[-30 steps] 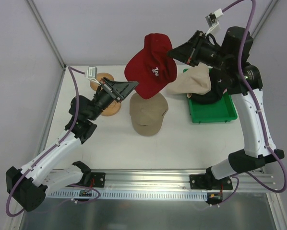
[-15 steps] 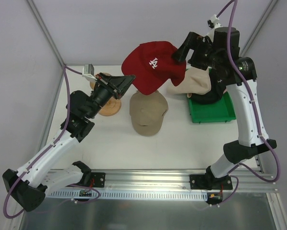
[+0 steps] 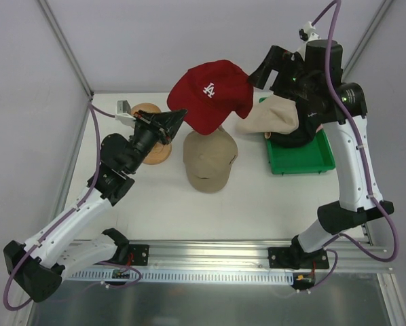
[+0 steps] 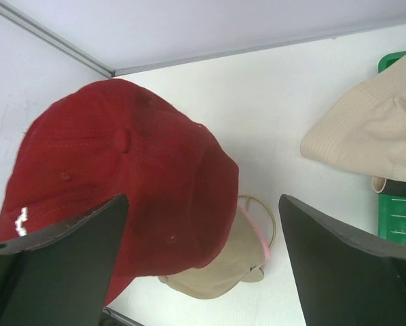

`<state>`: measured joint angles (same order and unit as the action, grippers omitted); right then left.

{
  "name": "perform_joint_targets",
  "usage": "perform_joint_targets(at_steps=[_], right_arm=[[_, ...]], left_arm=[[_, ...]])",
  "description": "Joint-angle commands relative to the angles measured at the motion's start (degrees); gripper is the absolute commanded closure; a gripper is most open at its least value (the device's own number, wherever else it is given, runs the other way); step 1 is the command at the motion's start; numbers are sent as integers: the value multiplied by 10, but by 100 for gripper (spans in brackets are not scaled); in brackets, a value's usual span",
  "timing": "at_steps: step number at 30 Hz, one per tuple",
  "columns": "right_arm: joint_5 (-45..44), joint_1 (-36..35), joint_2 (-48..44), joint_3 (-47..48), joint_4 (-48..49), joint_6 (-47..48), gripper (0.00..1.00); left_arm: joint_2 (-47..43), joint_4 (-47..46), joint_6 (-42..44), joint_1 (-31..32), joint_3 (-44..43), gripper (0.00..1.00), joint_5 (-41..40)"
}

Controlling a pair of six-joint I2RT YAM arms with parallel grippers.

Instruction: Stack the hats

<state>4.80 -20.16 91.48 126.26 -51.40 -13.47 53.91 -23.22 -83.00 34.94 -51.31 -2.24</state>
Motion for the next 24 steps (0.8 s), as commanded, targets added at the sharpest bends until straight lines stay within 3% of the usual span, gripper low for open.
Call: perform_joint_targets(at_steps=[1, 5, 8, 24], right_arm=[[0, -1, -11, 34, -9, -4, 2], [49, -3, 31, 72, -11, -13, 5], [64, -13, 59, 86, 2, -18, 15], [57, -48, 163, 131, -9, 14, 42]], left_arm=[[-9, -78, -18, 5, 23, 100, -16], [-27, -98, -23, 4, 65, 100, -33], [-31, -129, -26, 5, 94, 100, -36], [-52, -242, -30, 6, 216, 100, -30]])
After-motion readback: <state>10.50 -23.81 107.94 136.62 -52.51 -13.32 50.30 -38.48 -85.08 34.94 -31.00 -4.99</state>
